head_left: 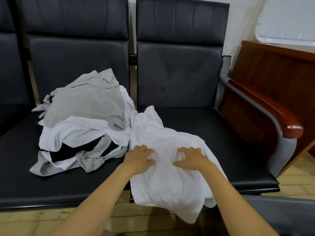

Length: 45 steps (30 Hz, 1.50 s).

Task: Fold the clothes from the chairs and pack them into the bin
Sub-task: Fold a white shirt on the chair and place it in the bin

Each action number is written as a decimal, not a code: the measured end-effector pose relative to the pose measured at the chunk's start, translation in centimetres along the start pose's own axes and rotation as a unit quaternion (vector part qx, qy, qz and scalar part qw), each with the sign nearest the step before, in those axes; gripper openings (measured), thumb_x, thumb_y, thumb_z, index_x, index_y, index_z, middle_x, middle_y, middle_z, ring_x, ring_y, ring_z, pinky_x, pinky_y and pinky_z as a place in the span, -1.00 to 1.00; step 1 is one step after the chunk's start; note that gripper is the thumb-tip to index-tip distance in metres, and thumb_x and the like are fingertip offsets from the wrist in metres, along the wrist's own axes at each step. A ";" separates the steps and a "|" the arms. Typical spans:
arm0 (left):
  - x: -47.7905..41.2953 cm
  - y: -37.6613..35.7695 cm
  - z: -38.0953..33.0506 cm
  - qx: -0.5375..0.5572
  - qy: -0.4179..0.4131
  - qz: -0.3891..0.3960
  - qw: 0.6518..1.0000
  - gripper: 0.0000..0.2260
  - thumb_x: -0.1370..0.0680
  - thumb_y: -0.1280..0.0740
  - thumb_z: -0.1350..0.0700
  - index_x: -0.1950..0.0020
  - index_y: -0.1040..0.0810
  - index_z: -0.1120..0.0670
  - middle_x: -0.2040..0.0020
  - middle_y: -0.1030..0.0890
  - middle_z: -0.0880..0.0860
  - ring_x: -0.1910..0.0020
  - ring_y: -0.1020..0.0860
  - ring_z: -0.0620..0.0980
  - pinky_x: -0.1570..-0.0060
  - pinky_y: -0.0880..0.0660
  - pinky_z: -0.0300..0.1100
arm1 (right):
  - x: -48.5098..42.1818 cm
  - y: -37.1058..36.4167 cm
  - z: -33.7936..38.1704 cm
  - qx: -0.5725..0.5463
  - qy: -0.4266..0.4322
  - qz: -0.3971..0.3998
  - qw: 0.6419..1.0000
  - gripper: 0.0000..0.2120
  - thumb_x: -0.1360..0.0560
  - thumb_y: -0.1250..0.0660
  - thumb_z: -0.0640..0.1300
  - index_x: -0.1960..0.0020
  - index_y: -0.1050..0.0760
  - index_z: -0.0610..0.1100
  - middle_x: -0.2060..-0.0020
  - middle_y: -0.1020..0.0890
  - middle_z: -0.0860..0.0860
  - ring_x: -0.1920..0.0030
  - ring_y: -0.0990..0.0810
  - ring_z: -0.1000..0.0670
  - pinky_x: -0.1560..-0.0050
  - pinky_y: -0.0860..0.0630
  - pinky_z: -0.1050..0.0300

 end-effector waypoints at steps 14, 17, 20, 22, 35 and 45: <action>-5.8 1.9 -1.4 -0.050 0.020 0.040 0.998 -0.51 -0.63 -0.02 -0.21 -0.54 -0.16 -0.08 -0.49 -0.20 0.06 -0.43 -0.21 0.13 -0.35 -0.21 -0.02 | -5.1 3.4 -5.5 0.109 0.006 0.144 0.984 -0.19 -0.45 -0.44 -0.04 -0.54 -0.05 0.15 -0.38 -0.22 -0.01 -0.34 -0.35 -0.11 -0.30 -0.38 0.03; -3.7 1.6 -5.0 -0.070 0.047 0.032 0.996 -0.51 -0.65 0.00 -0.18 -0.44 -0.33 0.10 -0.39 -0.33 0.16 -0.28 -0.39 0.16 -0.23 -0.31 -0.07 | -10.3 5.2 -4.3 0.169 0.005 0.050 0.984 -0.49 -0.52 -0.34 -0.03 -0.43 -0.28 0.11 -0.37 -0.38 0.00 -0.27 -0.45 -0.08 -0.29 -0.39 0.01; -2.4 -0.1 -7.8 0.234 0.039 0.146 0.960 -0.52 -0.63 -0.15 -0.15 -0.18 -0.55 0.24 -0.13 -0.61 0.22 0.01 -0.61 0.13 -0.04 -0.52 -0.09 | -11.5 7.0 0.0 0.127 0.059 -0.103 0.985 -0.62 -0.63 -0.11 -0.05 -0.44 -0.28 0.02 -0.38 -0.40 0.02 -0.31 -0.43 -0.06 -0.30 -0.32 -0.01; -2.5 0.5 -7.9 0.372 0.023 0.162 0.914 -0.62 -0.60 -0.25 -0.08 -0.13 -0.60 0.23 -0.05 -0.65 0.18 0.15 -0.64 0.06 0.06 -0.61 -0.11 | -10.6 6.7 3.3 0.032 0.144 -0.122 0.982 -0.61 -0.64 -0.09 -0.06 -0.45 -0.30 0.02 -0.39 -0.41 0.04 -0.30 -0.43 -0.01 -0.30 -0.31 0.08; -4.7 2.2 -6.6 0.376 -0.004 0.105 0.920 -0.76 -0.60 -0.26 -0.02 -0.13 -0.57 0.11 0.13 -0.67 0.10 0.36 -0.61 0.04 0.31 -0.55 -0.18 | -8.8 4.1 -6.1 -0.070 -0.014 -0.080 0.994 -0.55 -0.63 -0.06 0.14 -0.21 -0.44 -0.22 -0.19 -0.47 -0.11 -0.13 -0.47 -0.11 -0.07 -0.34 0.11; -11.6 1.9 -4.4 0.006 0.011 0.007 1.000 -0.49 -0.67 0.01 -0.12 -0.57 -0.04 0.06 -0.55 -0.06 0.14 -0.52 -0.06 0.13 -0.44 -0.10 -0.06 | -11.4 2.7 -9.6 -0.010 -0.174 -0.040 0.984 -0.30 -0.54 0.14 0.38 -0.56 0.23 0.09 -0.55 0.19 -0.05 -0.51 0.24 -0.29 -0.32 0.17 -0.52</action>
Point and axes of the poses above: each hand's wrist, its own x-axis away from the middle knuckle, its own y-axis out of the back of the hand, z = x × y, the point moved 9 cm from there along -x, towards the middle knuckle
